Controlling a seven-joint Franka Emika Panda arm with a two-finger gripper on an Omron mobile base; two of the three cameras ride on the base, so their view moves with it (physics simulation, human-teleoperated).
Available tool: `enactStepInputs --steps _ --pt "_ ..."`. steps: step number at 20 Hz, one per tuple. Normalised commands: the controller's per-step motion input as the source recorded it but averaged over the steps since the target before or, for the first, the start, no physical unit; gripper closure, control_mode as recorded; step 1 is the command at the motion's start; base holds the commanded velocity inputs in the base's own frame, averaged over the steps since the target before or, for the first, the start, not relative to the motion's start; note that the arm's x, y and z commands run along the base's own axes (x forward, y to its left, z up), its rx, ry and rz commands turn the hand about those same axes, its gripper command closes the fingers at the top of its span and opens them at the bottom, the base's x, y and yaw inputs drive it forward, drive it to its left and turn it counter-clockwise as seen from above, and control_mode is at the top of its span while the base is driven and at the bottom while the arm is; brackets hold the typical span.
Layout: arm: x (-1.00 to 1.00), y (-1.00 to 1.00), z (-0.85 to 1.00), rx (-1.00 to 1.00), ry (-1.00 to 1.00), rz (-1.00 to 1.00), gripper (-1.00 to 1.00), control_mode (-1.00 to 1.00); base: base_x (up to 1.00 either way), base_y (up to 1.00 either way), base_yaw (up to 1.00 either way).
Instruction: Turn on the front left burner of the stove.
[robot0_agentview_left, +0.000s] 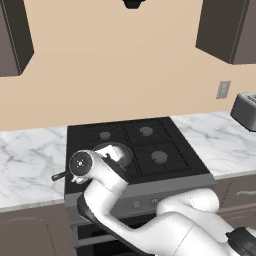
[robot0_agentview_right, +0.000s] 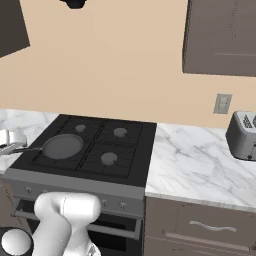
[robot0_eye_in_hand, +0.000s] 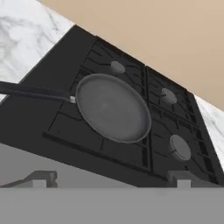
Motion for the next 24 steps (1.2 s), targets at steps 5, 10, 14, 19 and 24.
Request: enactStepInputs --steps 5,10,14,19,24 --pt "-0.03 0.39 -0.60 0.00 -0.27 0.01 -1.00 -1.00 0.00 0.00 0.00" --pt "-0.10 0.24 -0.52 0.00 -0.06 0.01 -1.00 -1.00 0.00 0.00 0.00" --pt "-0.03 0.13 -0.57 0.03 -0.03 0.00 -1.00 -1.00 0.00 0.00 0.00" --pt "-0.12 0.06 -0.61 0.09 -0.08 0.00 -1.00 -1.00 0.00 0.00 0.00" --pt "-0.10 0.01 -0.83 0.01 -0.02 0.00 -1.00 -1.00 0.00 0.00 0.00"
